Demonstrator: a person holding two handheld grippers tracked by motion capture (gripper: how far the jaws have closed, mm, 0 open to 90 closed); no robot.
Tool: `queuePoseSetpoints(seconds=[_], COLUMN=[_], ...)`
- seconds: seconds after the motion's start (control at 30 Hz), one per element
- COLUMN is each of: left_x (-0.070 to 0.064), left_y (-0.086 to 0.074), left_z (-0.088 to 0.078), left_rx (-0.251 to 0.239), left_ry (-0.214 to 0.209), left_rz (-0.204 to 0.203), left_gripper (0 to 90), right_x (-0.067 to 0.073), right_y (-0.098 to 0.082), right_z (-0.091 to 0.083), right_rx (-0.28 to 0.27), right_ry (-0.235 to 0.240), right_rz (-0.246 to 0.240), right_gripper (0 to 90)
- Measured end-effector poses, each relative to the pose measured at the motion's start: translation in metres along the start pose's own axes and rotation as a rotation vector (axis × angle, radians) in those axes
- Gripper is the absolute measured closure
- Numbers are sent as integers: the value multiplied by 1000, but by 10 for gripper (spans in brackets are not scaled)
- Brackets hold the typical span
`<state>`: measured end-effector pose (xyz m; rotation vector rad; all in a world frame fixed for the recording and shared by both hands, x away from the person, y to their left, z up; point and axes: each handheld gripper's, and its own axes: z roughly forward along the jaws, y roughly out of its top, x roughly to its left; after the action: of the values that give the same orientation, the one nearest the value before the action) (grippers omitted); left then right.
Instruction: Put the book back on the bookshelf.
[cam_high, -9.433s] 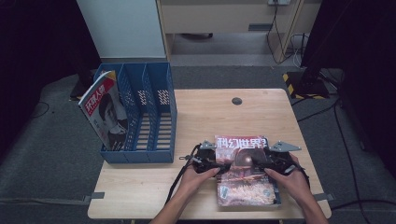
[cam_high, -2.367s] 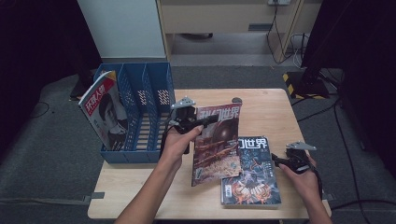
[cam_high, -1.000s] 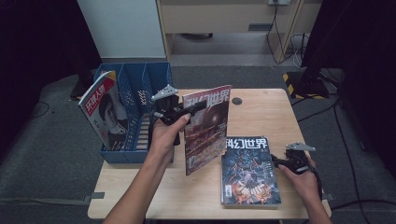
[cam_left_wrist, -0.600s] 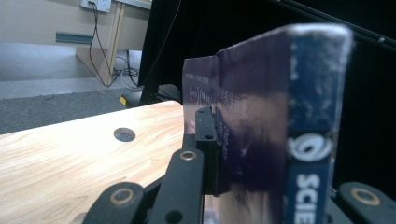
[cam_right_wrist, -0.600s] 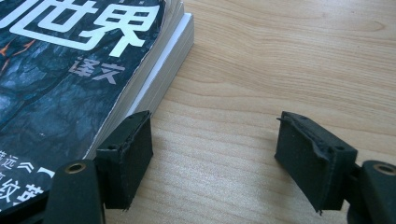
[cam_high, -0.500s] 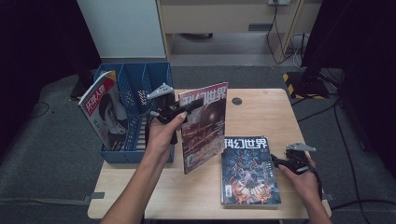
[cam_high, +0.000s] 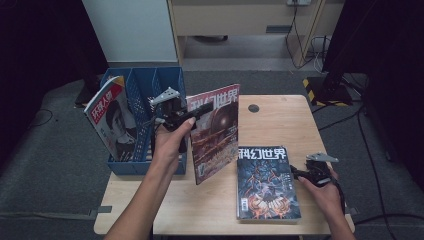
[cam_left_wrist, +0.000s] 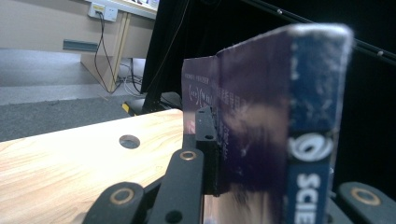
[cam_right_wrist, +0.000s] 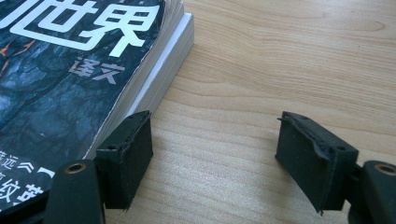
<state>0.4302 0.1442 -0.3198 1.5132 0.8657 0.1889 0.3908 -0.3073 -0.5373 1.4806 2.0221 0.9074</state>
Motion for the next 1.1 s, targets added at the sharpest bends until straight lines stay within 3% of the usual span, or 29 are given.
queuePoseSetpoints(seconds=[1.1], left_x=[16], left_y=[7], left_z=[-29], left_rx=[-30], left_ry=[61], left_rz=[18], left_gripper=[835], right_x=[0], right_y=[0], right_z=[0], right_rx=[-3], right_ry=[-2], right_rz=[-1], right_gripper=[267])
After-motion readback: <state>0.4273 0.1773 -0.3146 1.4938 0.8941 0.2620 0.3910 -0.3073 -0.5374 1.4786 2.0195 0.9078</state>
